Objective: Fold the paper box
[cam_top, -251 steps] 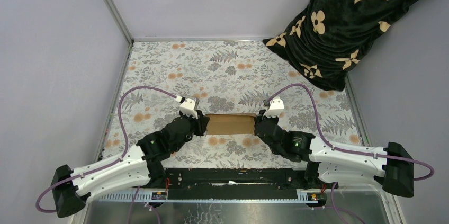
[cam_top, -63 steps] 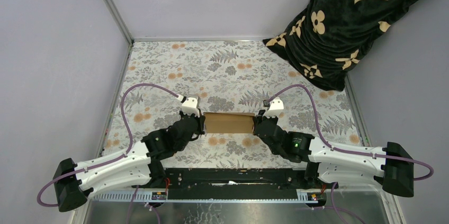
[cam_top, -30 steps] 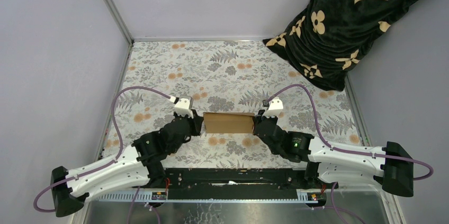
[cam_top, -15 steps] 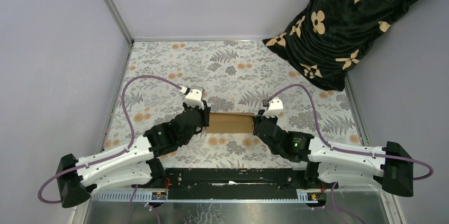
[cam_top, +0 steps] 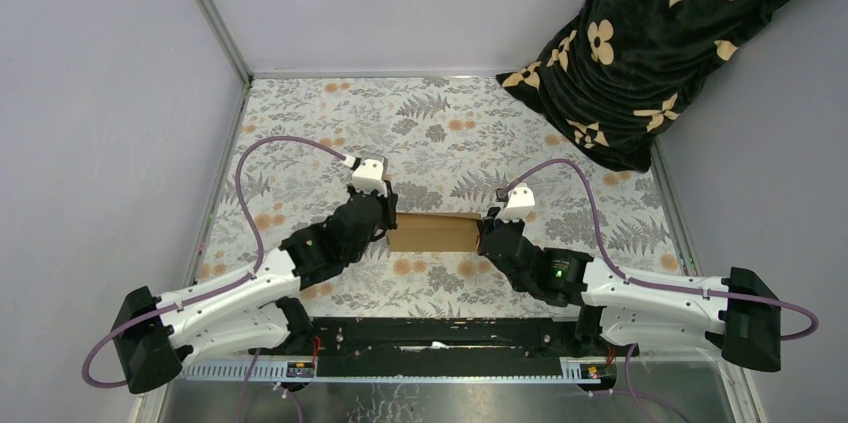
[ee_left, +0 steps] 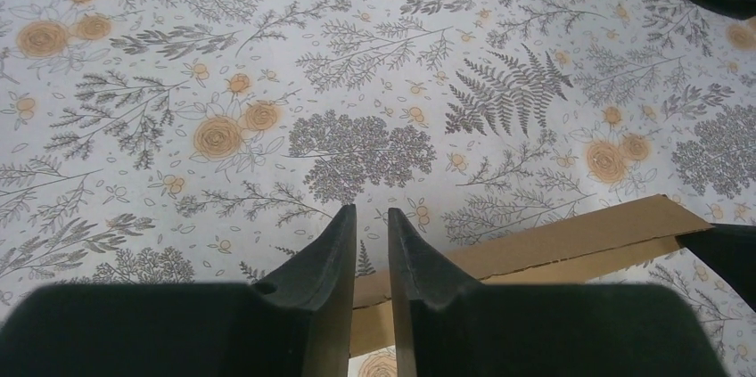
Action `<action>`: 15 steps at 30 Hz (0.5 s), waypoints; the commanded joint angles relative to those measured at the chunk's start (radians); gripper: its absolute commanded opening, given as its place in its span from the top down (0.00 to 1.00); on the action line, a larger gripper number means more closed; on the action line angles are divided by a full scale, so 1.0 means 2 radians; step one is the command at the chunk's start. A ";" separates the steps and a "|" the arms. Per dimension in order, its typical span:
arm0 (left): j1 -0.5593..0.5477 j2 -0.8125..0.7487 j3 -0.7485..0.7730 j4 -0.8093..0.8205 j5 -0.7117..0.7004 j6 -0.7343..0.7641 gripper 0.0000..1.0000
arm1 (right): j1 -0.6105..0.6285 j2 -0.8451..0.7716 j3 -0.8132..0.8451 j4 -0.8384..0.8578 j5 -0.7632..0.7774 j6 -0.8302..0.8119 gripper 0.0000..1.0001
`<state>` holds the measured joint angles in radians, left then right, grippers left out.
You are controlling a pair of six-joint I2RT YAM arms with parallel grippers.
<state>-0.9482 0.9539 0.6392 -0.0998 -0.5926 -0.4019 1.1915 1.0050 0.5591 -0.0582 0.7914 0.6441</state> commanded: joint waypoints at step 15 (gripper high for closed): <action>-0.002 -0.041 -0.078 0.019 0.051 -0.053 0.78 | 0.006 0.029 -0.025 -0.070 -0.050 0.006 1.00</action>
<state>-0.9482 0.8822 0.5251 -0.0368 -0.4984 -0.4824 1.1915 1.0100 0.5579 -0.0479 0.7906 0.6445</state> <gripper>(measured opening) 0.218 0.012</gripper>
